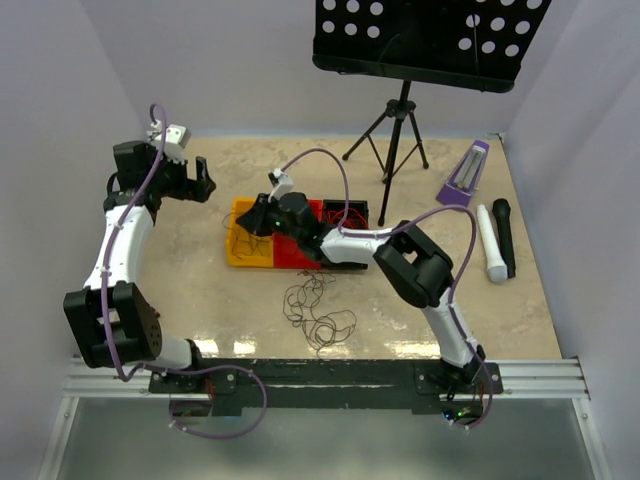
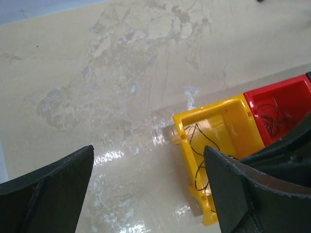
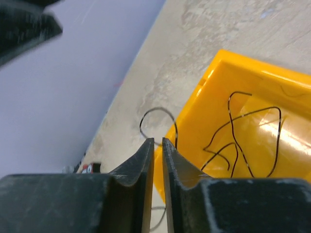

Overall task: Untangle the cables
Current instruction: Place the cable in the bin.

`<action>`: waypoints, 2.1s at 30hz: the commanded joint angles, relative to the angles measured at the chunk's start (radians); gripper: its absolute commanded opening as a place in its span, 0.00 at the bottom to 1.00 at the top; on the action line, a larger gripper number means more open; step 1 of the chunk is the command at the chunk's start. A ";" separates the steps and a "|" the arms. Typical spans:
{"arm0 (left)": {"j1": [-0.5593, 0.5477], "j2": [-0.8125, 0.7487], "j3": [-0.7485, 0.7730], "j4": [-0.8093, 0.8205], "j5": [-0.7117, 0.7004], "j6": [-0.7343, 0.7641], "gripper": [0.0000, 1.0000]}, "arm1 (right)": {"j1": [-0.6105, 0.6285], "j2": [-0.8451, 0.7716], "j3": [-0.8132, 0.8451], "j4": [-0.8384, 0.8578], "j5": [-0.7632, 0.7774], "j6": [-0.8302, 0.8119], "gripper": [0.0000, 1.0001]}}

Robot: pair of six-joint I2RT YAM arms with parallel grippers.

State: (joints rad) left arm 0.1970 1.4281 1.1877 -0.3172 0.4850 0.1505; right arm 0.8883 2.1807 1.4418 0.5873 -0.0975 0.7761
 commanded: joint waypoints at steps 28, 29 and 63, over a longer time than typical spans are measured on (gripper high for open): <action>0.004 -0.271 -0.097 -0.089 0.156 0.235 0.87 | 0.080 0.202 0.482 -0.645 0.541 0.069 0.08; 0.005 -0.273 -0.097 -0.088 0.155 0.233 0.87 | 0.081 0.186 0.474 -0.658 0.547 0.081 0.08; -0.247 -0.604 -0.327 -0.370 0.546 0.831 0.99 | 0.021 -0.857 -0.530 -0.345 0.427 -0.024 0.00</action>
State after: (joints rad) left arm 0.0174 0.9157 0.9802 -0.6388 0.8814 0.7845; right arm 0.9028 1.4528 0.9623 0.1490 0.2741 0.7547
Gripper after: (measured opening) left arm 0.997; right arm 0.007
